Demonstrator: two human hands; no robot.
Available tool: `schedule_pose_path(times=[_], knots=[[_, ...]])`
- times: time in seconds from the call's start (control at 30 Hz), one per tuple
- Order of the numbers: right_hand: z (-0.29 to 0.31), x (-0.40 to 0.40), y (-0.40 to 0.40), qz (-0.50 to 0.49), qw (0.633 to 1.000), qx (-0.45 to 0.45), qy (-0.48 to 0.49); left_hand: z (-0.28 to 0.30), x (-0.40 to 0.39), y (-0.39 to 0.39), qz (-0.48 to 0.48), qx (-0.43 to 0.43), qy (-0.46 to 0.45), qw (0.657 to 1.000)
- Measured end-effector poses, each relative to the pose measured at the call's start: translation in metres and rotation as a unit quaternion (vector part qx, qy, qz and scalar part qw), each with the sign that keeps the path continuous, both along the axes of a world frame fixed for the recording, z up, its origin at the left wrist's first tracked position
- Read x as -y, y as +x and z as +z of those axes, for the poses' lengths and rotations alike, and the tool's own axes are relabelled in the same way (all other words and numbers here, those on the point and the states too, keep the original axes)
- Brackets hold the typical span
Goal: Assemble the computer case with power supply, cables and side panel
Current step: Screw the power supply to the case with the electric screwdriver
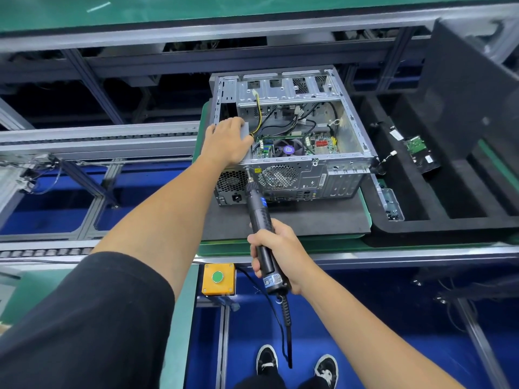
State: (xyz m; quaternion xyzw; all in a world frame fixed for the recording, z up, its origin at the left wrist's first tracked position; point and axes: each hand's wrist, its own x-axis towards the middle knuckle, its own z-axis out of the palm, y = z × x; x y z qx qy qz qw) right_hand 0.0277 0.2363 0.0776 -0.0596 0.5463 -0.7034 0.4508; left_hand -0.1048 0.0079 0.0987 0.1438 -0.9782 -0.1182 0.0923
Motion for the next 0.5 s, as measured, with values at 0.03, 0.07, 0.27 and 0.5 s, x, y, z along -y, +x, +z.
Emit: schedule_pose_path(times=[0.03, 0.07, 0.27, 0.5], knots=[[-0.0002, 0.0013, 0.0005, -0.001, 1.0, 0.0, 0.002, 0.0, -0.0001, -0.0003, 0.001, 0.001, -0.001, 1.0], [-0.0008, 0.0024, 0.0013, -0.001, 1.0, -0.002, 0.006, -0.0001, -0.0003, -0.0005, 0.002, 0.002, -0.001, 1.0], [-0.0014, 0.0076, 0.0049, -0.009, 1.0, -0.017, 0.023, -0.0005, -0.0013, -0.0004, 0.005, 0.004, -0.007, 1.0], [0.0022, 0.0091, 0.0066, -0.005, 0.999, -0.02, 0.026, -0.0008, -0.0028, 0.0001, 0.004, 0.002, -0.009, 1.0]])
